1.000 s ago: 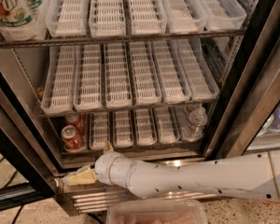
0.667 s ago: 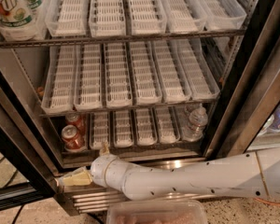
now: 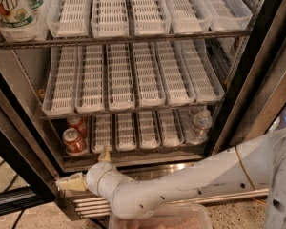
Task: Pick coke can from bottom shelf of fridge
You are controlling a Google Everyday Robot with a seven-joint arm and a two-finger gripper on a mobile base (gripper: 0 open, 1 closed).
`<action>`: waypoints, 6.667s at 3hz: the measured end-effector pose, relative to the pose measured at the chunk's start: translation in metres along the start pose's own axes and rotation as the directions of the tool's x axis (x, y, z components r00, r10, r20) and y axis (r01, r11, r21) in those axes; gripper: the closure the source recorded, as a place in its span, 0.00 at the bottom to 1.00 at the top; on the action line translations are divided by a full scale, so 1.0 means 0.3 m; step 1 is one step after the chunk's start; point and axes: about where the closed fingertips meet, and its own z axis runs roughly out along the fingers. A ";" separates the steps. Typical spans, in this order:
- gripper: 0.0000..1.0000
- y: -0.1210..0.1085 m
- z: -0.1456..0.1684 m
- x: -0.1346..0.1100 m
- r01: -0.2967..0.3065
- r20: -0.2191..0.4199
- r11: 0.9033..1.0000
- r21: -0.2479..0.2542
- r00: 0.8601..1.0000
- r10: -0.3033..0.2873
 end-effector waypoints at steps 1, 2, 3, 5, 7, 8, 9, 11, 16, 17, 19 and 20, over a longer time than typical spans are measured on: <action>0.00 -0.040 -0.003 0.010 -0.057 0.020 0.991 0.118 0.998 0.055; 0.00 -0.069 -0.010 -0.004 -0.112 0.057 0.969 0.221 0.993 0.102; 0.00 -0.075 -0.012 -0.042 -0.142 0.096 0.940 0.311 0.988 0.118; 0.00 -0.084 -0.018 -0.063 -0.139 0.115 0.887 0.440 0.988 0.098; 0.00 -0.093 0.011 -0.051 -0.130 0.147 0.887 0.442 0.987 0.072; 0.00 -0.099 0.053 -0.029 -0.073 0.197 0.888 0.453 0.980 -0.020; 0.00 -0.091 0.094 -0.028 -0.016 0.260 0.884 0.467 0.958 -0.120; 0.13 -0.042 0.150 -0.049 0.039 0.341 0.887 0.460 0.914 -0.217; 0.44 -0.073 0.182 -0.086 -0.006 0.399 0.888 0.461 0.895 -0.201; 0.44 -0.072 0.194 -0.082 -0.009 0.397 0.889 0.458 0.897 -0.195; 0.44 -0.095 0.229 -0.095 -0.003 0.396 0.885 0.466 0.895 -0.206; 0.44 -0.100 0.247 -0.088 0.000 0.388 0.885 0.466 0.899 -0.205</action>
Offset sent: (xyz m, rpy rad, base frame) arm 0.0202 -0.0292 0.0054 0.0726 0.0021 -0.4095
